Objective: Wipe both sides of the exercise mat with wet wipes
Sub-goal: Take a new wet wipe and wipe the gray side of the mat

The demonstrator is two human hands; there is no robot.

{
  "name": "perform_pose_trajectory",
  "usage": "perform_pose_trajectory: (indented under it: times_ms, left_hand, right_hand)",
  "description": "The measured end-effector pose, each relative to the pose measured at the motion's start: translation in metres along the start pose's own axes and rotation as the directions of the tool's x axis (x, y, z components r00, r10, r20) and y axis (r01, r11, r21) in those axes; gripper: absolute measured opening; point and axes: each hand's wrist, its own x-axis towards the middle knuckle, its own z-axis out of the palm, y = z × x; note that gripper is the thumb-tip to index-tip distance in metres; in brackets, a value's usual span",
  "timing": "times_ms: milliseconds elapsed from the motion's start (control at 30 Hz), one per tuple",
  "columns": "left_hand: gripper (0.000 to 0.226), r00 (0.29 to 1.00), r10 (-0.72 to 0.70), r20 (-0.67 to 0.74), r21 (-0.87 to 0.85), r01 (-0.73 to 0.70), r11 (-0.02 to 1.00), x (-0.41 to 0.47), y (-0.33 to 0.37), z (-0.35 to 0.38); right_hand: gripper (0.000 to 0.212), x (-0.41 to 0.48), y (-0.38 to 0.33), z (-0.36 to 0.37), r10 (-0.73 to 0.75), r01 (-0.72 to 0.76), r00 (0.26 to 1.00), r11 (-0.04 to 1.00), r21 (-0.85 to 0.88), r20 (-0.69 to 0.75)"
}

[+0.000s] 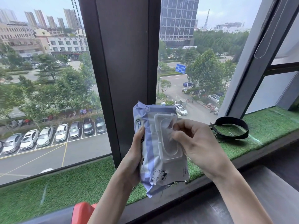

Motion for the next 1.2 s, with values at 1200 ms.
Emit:
perform_pose_trajectory:
  times_ms: [1200]
  left_hand:
    - [0.076, 0.998, 0.014, -0.067, -0.05, -0.018, 0.999, -0.004, -0.004, -0.005]
  right_hand:
    - [0.01, -0.003, 0.001, 0.012, -0.073, 0.074, 0.994, 0.997, 0.023, -0.076]
